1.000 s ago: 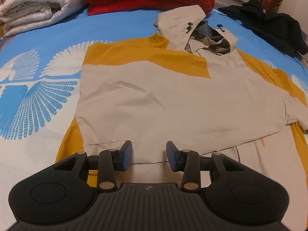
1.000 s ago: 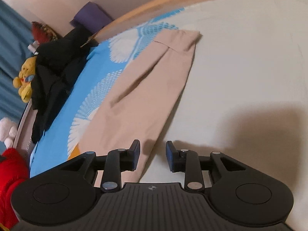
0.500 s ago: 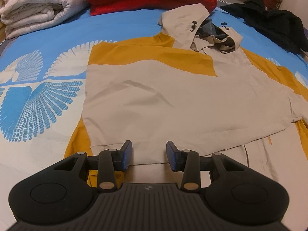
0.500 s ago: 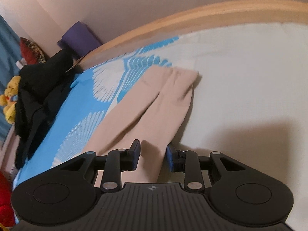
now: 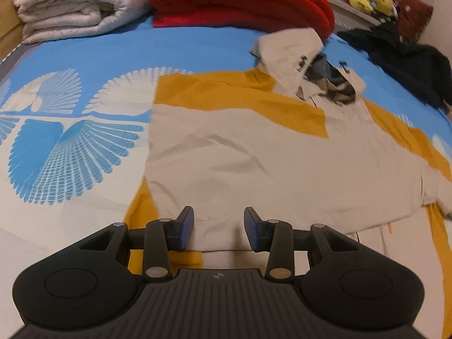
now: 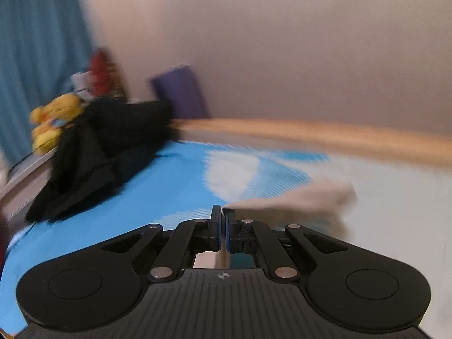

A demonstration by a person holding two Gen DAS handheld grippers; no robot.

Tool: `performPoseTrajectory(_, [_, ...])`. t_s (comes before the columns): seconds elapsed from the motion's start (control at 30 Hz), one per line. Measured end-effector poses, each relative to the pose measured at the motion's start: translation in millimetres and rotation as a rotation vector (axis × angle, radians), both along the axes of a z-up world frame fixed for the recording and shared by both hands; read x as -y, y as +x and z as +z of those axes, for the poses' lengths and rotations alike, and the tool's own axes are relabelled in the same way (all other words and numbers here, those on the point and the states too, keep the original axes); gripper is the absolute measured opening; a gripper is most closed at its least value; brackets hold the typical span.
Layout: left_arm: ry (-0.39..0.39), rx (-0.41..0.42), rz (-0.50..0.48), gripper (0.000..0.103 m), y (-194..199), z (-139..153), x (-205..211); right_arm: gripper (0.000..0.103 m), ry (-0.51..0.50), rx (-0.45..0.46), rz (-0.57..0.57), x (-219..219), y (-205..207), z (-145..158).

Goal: Fold large clothes
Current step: 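Grasp the jacket side edge with the right gripper and fold it inward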

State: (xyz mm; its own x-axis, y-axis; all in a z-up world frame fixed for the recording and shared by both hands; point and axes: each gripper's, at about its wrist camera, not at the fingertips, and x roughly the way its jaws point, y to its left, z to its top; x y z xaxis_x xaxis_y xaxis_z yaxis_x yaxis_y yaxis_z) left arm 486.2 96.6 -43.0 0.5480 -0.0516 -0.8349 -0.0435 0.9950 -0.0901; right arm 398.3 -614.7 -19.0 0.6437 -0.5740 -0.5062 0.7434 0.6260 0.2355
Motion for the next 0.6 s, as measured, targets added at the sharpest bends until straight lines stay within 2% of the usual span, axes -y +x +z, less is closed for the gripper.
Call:
performPoseTrajectory(0.13, [-0.039,0.021,0.036,0.043,-2.4,12.9,-17.9,0.002,-0.190,0.005,0.288,-96.8,28.6,48.3])
performPoseTrajectory(0.27, [-0.072,0.040,0.067,0.043,-6.4,24.2,-34.6,0.002,-0.298,0.057,0.711,-230.3,36.0,84.6])
performPoseTrajectory(0.3, [-0.080,0.043,0.075,0.043,-7.7,26.4,-39.0,0.002,-0.299,0.087,0.829,-272.4,31.0,91.5])
performPoseTrajectory(0.37, [-0.097,0.048,0.093,0.043,-9.6,30.6,-48.5,0.002,-0.276,0.129,0.992,-334.1,18.5,95.9])
performPoseTrajectory(0.43, [-0.115,0.054,0.112,0.043,-10.3,34.9,-57.3,0.005,-0.191,0.143,1.148,-397.3,1.8,88.6])
performPoseTrajectory(0.47, [-0.124,0.058,0.121,0.043,-10.4,36.9,-61.2,0.010,-0.139,0.113,1.223,-425.3,-4.6,79.8])
performPoseTrajectory(0.5, [-0.132,0.061,0.131,0.043,-10.9,38.9,-65.5,0.021,-0.101,0.075,1.290,-449.1,-11.5,70.3])
performPoseTrajectory(0.53, [-0.138,0.063,0.138,0.043,-11.6,40.6,-68.6,0.027,-0.078,0.029,1.339,-472.5,-20.8,56.9])
performPoseTrajectory(0.6, [-0.149,0.065,0.151,0.043,-12.7,42.7,-73.8,0.027,-0.078,-0.075,1.380,-501.0,-36.7,34.5])
